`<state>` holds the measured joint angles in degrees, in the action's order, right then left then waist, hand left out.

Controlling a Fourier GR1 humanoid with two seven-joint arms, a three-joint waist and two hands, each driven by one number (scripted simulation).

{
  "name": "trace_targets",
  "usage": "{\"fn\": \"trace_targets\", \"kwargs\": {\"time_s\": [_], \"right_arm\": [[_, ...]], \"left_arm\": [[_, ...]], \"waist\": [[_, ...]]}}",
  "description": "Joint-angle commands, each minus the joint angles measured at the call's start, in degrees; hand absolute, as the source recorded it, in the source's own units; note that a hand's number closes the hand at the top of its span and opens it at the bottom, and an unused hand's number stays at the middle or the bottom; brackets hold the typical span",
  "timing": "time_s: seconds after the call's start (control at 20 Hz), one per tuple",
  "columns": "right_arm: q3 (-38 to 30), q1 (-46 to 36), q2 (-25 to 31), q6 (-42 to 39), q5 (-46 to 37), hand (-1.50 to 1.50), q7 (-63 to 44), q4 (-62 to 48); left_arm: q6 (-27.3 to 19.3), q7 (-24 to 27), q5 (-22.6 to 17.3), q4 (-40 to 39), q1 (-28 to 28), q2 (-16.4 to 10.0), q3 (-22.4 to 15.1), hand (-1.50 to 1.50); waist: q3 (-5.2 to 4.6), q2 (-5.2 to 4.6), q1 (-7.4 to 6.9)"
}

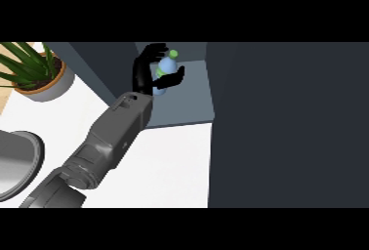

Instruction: Pick up the bottled water, place it into the cabinet and close the cabinet

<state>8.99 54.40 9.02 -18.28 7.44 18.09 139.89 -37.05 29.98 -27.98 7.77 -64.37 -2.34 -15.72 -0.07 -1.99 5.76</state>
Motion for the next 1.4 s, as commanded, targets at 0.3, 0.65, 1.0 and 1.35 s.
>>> {"fn": "trace_targets", "kwargs": {"time_s": [0.3,0.65,1.0,1.35], "right_arm": [[0.5,1.2,0.4,-2.3,3.3,-1.5,0.3,1.4],[1.2,2.3,0.5,-2.6,3.0,-1.5,-1.3,3.2],[1.4,3.7,0.7,-2.2,3.8,-1.5,-3.3,7.2],[3.0,4.0,-0.6,-2.0,1.6,-1.5,-2.7,4.3]], "left_arm": [[-0.9,1.0,0.6,-3.1,-4.0,-0.7,1.1,-1.5],[9.9,6.1,-2.1,1.7,-5.1,-1.5,4.3,-1.5],[15.5,9.3,-2.8,3.3,-5.6,2.3,5.9,-1.5],[15.7,9.8,-3.4,6.7,-1.5,2.3,4.1,-1.5]], "waist": [[-0.04,-0.21,0.94],[-0.12,0.08,-0.16],[-0.02,1.05,-2.01],[0.05,1.69,-2.77]]}}
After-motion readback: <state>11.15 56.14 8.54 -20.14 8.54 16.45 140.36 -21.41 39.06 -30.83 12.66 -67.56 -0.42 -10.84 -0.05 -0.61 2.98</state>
